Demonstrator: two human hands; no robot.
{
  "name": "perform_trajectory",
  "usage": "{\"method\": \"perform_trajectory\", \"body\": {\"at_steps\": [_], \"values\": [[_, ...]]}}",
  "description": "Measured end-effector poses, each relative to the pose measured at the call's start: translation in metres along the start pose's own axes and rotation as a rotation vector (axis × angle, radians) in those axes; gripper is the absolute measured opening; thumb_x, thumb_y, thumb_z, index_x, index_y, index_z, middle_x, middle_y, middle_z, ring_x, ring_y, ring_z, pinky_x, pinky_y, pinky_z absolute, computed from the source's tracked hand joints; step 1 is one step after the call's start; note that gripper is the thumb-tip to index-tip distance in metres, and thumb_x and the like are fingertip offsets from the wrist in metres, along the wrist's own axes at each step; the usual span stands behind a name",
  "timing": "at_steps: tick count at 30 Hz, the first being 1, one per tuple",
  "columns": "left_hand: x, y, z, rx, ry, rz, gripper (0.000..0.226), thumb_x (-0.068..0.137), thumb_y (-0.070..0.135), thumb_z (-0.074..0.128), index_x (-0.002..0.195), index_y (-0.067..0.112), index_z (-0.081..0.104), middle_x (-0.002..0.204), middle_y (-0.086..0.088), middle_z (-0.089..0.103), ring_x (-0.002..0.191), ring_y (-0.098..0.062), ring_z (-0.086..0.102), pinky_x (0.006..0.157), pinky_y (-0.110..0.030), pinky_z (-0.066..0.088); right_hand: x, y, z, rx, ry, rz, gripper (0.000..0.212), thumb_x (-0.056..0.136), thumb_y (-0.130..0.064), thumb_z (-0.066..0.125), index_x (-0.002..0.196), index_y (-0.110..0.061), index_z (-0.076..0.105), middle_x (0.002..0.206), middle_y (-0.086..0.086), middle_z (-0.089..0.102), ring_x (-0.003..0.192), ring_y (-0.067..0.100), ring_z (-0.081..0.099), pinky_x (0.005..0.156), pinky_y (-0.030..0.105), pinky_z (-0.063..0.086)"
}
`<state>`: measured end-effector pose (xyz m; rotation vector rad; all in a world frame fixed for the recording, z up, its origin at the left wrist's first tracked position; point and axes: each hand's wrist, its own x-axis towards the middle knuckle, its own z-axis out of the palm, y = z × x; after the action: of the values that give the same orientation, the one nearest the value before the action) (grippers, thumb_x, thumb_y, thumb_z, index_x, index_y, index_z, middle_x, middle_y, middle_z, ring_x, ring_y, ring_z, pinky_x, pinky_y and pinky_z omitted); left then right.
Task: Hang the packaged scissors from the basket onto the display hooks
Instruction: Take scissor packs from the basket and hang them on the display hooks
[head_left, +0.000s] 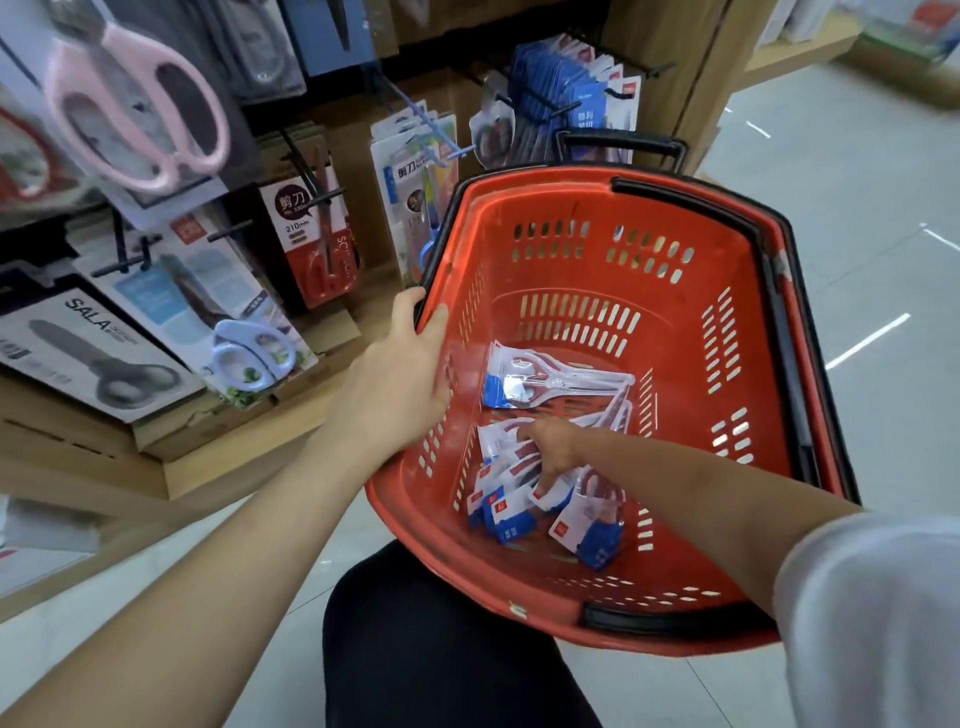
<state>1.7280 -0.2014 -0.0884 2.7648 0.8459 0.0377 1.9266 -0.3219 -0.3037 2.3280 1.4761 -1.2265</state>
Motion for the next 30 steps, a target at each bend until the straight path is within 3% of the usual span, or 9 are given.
{"method": "perform_trajectory", "body": {"at_steps": [2, 6, 11, 15, 19, 22, 25, 27, 30], "values": [[0.0, 0.0, 0.0, -0.009, 0.006, 0.003, 0.072, 0.1, 0.029, 0.061, 0.16, 0.016, 0.024, 0.163, -0.002, 0.009, 0.079, -0.025, 0.057, 0.073, -0.037, 0.054, -0.004, 0.0, 0.0, 0.014, -0.047, 0.0, 0.098, 0.068, -0.034, 0.096, 0.149, -0.018, 0.044, 0.139, 0.003, 0.057, 0.127, 0.026, 0.057, 0.099, 0.033, 0.051], [-0.001, 0.0, 0.001, -0.015, 0.004, 0.002, 0.074, 0.099, 0.029, 0.062, 0.161, 0.017, 0.022, 0.164, -0.001, 0.008, 0.077, -0.02, 0.05, 0.07, -0.033, 0.049, -0.011, -0.004, -0.001, 0.052, -0.06, -0.005, 0.057, 0.071, -0.024, 0.094, 0.118, -0.02, 0.061, 0.11, -0.002, 0.063, 0.107, 0.022, 0.065, 0.082, 0.027, 0.051], [0.0, -0.003, 0.001, 0.002, 0.023, 0.017, 0.071, 0.098, 0.026, 0.06, 0.159, 0.016, 0.025, 0.163, -0.002, 0.008, 0.079, -0.03, 0.061, 0.074, -0.044, 0.059, -0.024, -0.002, -0.025, 0.367, 0.052, 0.07, 0.055, 0.067, -0.008, 0.095, 0.111, -0.012, 0.062, 0.109, 0.004, 0.07, 0.106, 0.026, 0.069, 0.09, 0.037, 0.06], [0.001, -0.004, 0.002, -0.001, 0.03, 0.024, 0.07, 0.097, 0.025, 0.061, 0.158, 0.016, 0.026, 0.162, -0.004, 0.008, 0.085, -0.035, 0.066, 0.073, -0.045, 0.058, -0.038, 0.002, -0.052, 0.629, 0.201, 0.079, 0.044, 0.068, -0.005, 0.094, 0.096, -0.008, 0.061, 0.09, 0.006, 0.071, 0.093, 0.029, 0.072, 0.072, 0.037, 0.061], [0.002, -0.008, 0.006, 0.008, 0.043, 0.03, 0.071, 0.095, 0.024, 0.063, 0.157, 0.017, 0.029, 0.163, -0.006, 0.011, 0.088, -0.037, 0.066, 0.066, -0.037, 0.045, -0.05, 0.012, -0.076, 0.996, 0.33, 0.083, 0.068, 0.057, -0.008, 0.1, 0.113, 0.007, 0.065, 0.105, 0.018, 0.076, 0.098, 0.033, 0.075, 0.088, 0.053, 0.062], [0.003, -0.01, 0.007, 0.004, 0.057, 0.052, 0.076, 0.093, 0.028, 0.065, 0.158, 0.018, 0.027, 0.163, -0.006, 0.011, 0.11, -0.038, 0.063, 0.079, -0.043, 0.056, -0.058, 0.016, -0.089, 1.224, 0.476, -0.013, 0.096, 0.045, -0.021, 0.106, 0.127, 0.003, 0.063, 0.134, 0.017, 0.067, 0.119, 0.034, 0.067, 0.094, 0.05, 0.06], [0.002, -0.007, 0.005, -0.013, 0.063, 0.068, 0.08, 0.095, 0.039, 0.063, 0.161, 0.022, 0.022, 0.164, -0.007, 0.014, 0.138, -0.033, 0.043, 0.101, -0.044, 0.051, -0.092, -0.004, -0.106, 1.396, 0.579, -0.105, 0.059, 0.071, 0.005, 0.089, 0.125, 0.0, 0.066, 0.124, 0.017, 0.072, 0.116, 0.035, 0.07, 0.094, 0.048, 0.06], [0.002, -0.006, 0.003, -0.04, 0.081, 0.071, 0.081, 0.096, 0.048, 0.061, 0.162, 0.024, 0.021, 0.165, -0.007, 0.019, 0.145, -0.03, 0.03, 0.114, -0.043, 0.039, -0.106, -0.012, -0.112, 1.497, 0.617, -0.169, 0.054, 0.075, 0.008, 0.084, 0.125, -0.002, 0.067, 0.119, 0.016, 0.075, 0.114, 0.033, 0.071, 0.095, 0.047, 0.06], [0.003, -0.009, -0.003, -0.217, 0.139, 0.03, 0.088, 0.089, 0.062, 0.059, 0.162, 0.023, 0.03, 0.163, -0.004, 0.033, 0.147, -0.025, 0.027, 0.122, -0.045, 0.03, -0.126, -0.027, -0.121, 1.588, 0.645, -0.255, 0.055, 0.073, 0.0, 0.087, 0.125, -0.005, 0.069, 0.122, 0.015, 0.074, 0.115, 0.034, 0.07, 0.103, 0.056, 0.053]]}}
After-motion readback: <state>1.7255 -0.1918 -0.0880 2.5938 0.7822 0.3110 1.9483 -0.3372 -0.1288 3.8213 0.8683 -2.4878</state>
